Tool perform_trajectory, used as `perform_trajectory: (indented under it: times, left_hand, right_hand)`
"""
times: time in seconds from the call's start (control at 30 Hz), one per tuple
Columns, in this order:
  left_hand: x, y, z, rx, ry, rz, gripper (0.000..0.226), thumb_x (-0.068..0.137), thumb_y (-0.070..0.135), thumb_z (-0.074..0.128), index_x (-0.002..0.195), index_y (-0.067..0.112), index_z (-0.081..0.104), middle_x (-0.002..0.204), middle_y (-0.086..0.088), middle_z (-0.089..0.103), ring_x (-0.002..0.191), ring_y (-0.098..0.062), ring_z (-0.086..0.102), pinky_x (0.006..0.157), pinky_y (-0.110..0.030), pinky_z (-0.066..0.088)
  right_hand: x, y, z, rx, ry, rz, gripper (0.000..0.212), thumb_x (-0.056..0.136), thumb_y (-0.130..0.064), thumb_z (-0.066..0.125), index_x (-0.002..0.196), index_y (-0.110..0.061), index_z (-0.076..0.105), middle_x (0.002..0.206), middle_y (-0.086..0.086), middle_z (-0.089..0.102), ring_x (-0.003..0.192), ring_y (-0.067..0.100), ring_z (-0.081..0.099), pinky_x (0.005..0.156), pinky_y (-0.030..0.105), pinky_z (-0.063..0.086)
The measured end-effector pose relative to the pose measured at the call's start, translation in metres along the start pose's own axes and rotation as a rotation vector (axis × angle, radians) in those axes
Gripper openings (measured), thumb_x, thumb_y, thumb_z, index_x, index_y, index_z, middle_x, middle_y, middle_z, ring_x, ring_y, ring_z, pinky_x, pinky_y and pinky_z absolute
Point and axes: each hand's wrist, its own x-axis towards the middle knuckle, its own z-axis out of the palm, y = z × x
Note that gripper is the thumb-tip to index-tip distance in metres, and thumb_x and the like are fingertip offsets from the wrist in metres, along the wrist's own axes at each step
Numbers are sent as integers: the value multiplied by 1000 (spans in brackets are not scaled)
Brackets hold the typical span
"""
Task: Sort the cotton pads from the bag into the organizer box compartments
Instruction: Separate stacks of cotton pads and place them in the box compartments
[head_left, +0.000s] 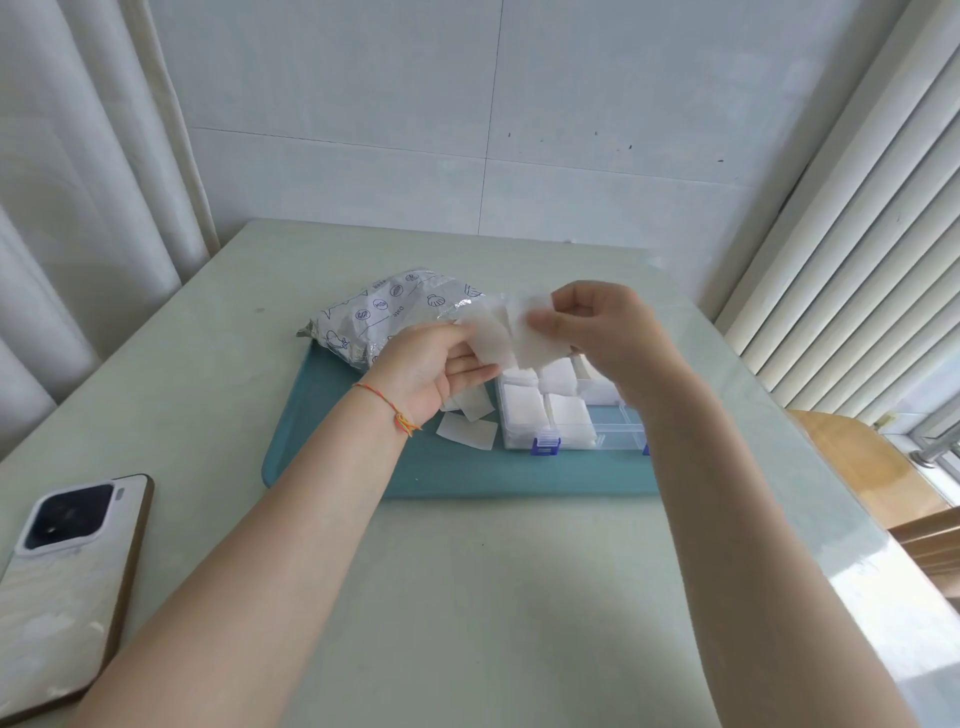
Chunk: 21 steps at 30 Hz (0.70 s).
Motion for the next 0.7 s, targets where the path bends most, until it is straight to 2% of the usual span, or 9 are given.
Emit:
perform_trajectory:
  times: [0.07, 0.13, 0.27, 0.33, 0.4, 0.47, 0.57, 0.63, 0.7]
  left_hand:
    - [-2, 0, 3, -20, -23, -11, 21, 101, 7, 44, 95, 1, 65, 79, -14, 74, 73, -23, 73, 74, -36, 60]
    - [-4, 1, 5, -35, -70, -30, 25, 101, 16, 45, 99, 5, 67, 87, -14, 74, 82, -25, 72, 77, -36, 60]
    - [-7, 2, 5, -3, -133, -27, 30, 100, 31, 52, 108, 6, 67, 102, -16, 73, 88, -26, 72, 81, -37, 60]
    - [-8, -1, 6, 99, -103, 6, 13, 98, 22, 57, 97, 11, 65, 92, -12, 71, 75, -21, 71, 67, -30, 61]
    - [-8, -2, 8, 163, -27, 18, 5, 95, 19, 61, 91, 17, 62, 82, -5, 65, 62, -14, 65, 50, -20, 51]
    - [-8, -2, 9, 159, 33, 20, 2, 92, 22, 62, 92, 20, 63, 76, 1, 62, 61, -11, 59, 46, -15, 43]
    - [-11, 1, 11, 73, 21, -8, 9, 91, 13, 55, 89, 16, 64, 75, -2, 64, 65, -15, 61, 47, -17, 47]
    - [-16, 4, 13, -11, -58, -64, 12, 93, 8, 47, 90, 9, 59, 74, -8, 69, 60, -19, 66, 46, -20, 50]
    - [-21, 6, 16, -35, -166, -114, 19, 95, 6, 40, 85, 7, 55, 62, -7, 66, 52, -17, 65, 45, -19, 49]
  right_hand:
    - [0, 2, 7, 130, -13, 65, 16, 84, -23, 76, 87, -8, 69, 76, 1, 66, 69, 15, 55, 64, 24, 45]
    - [0, 4, 16, 82, -7, 82, 24, 84, -25, 77, 92, -4, 68, 79, 0, 64, 66, 11, 53, 57, 14, 41]
    - [2, 8, 26, 9, 57, 63, 25, 85, -27, 76, 94, -6, 65, 85, 0, 61, 73, 13, 53, 64, 22, 43]
    - [3, 8, 26, 60, 59, 70, 25, 83, -24, 78, 96, -10, 61, 86, 1, 61, 72, 13, 54, 64, 22, 44]
    - [2, 7, 26, 129, 58, 96, 28, 83, -23, 77, 103, -15, 59, 87, 2, 63, 67, 10, 54, 60, 20, 43]
    - [-1, 4, 26, 114, 43, 71, 34, 85, -28, 75, 111, -18, 56, 93, 0, 64, 74, 9, 57, 65, 18, 45]
    - [-5, 3, 26, -60, -84, -110, 63, 77, -35, 82, 130, -23, 49, 124, -7, 56, 107, 1, 54, 88, 13, 44]
    - [-8, 0, 29, -208, -251, -167, 93, 66, -39, 89, 143, -27, 39, 140, -11, 41, 110, -2, 50, 92, 10, 43]
    - [-11, -1, 35, -405, -326, -200, 111, 55, -52, 87, 148, -30, 31, 145, -14, 33, 122, 6, 48, 102, 29, 46]
